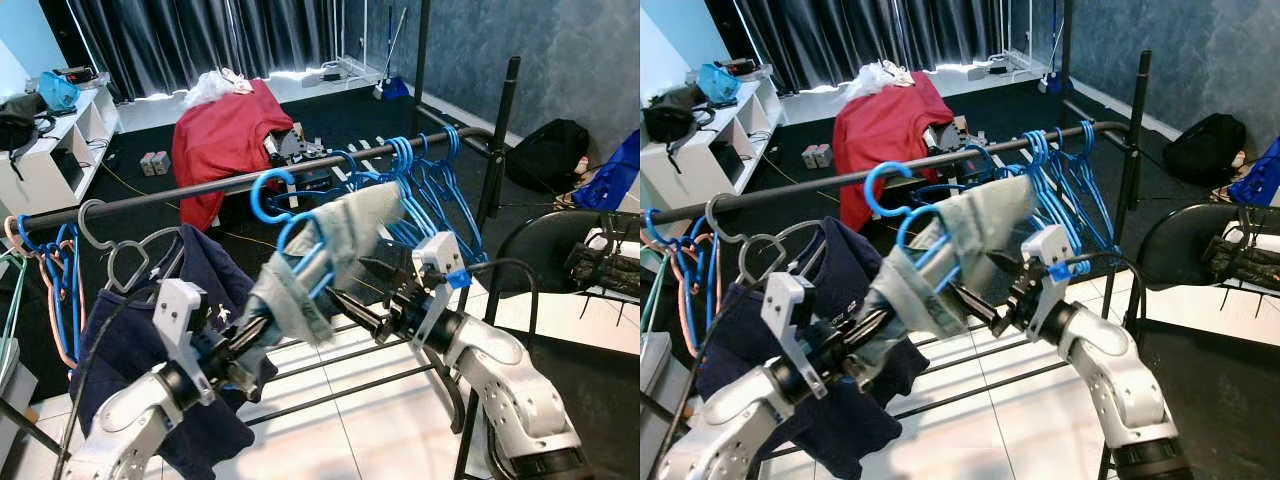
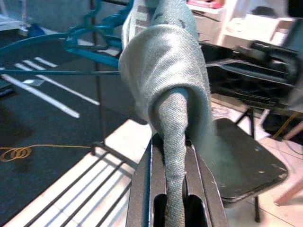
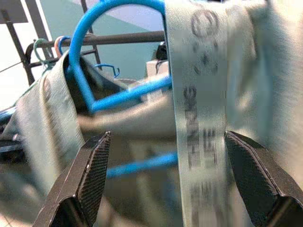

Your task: Hang hanger

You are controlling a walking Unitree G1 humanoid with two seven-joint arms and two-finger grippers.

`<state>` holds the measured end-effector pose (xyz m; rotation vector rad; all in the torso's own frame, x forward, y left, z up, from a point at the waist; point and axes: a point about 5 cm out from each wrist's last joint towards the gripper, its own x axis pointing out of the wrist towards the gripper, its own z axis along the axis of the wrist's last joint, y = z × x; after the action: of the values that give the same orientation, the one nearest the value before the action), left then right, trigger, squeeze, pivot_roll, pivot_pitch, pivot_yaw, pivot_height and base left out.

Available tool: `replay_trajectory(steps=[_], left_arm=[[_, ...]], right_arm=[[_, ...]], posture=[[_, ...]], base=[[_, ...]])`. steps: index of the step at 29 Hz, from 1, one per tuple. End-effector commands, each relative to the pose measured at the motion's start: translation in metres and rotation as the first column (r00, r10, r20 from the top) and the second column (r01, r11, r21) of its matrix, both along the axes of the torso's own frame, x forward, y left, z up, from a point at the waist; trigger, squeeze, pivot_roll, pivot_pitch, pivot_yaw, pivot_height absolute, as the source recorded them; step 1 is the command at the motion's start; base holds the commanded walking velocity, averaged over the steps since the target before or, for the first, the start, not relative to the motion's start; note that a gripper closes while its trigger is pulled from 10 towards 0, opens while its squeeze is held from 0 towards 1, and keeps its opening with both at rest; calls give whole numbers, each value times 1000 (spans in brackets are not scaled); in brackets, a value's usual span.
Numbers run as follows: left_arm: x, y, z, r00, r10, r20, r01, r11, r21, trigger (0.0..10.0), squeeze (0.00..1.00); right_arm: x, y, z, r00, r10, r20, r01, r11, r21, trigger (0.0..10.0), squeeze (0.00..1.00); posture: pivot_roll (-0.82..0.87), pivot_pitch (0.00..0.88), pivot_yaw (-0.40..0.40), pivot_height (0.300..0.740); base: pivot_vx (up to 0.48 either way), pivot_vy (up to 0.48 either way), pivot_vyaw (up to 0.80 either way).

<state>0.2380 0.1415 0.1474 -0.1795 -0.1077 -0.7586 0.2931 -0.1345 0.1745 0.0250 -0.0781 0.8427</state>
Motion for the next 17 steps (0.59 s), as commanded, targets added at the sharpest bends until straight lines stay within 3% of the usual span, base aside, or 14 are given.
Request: replay_trajectory(steps=[1, 12, 17], left_arm=[[-2, -4, 1, 1000, -29, -2, 29, 1000, -8, 10000, 0], [-4, -4, 2, 999, -47, -23, 46, 999, -10, 10000, 0], [-5, -2, 3, 999, -38, -24, 38, 999, -6, 10000, 0]], right_arm=[[0, 5, 6, 1000, 9, 9, -9, 1000, 8, 10000, 0], [13, -5, 19, 987, -144, 68, 144, 990, 4, 10000, 0], [16, -7, 16, 981, -181, 76, 185, 982, -45, 10000, 0]], posture=[[-109, 0, 77, 740], [-109, 0, 77, 740], [-109, 0, 74, 740]], base=[[0, 0, 0], [0, 0, 0], [0, 0, 0]])
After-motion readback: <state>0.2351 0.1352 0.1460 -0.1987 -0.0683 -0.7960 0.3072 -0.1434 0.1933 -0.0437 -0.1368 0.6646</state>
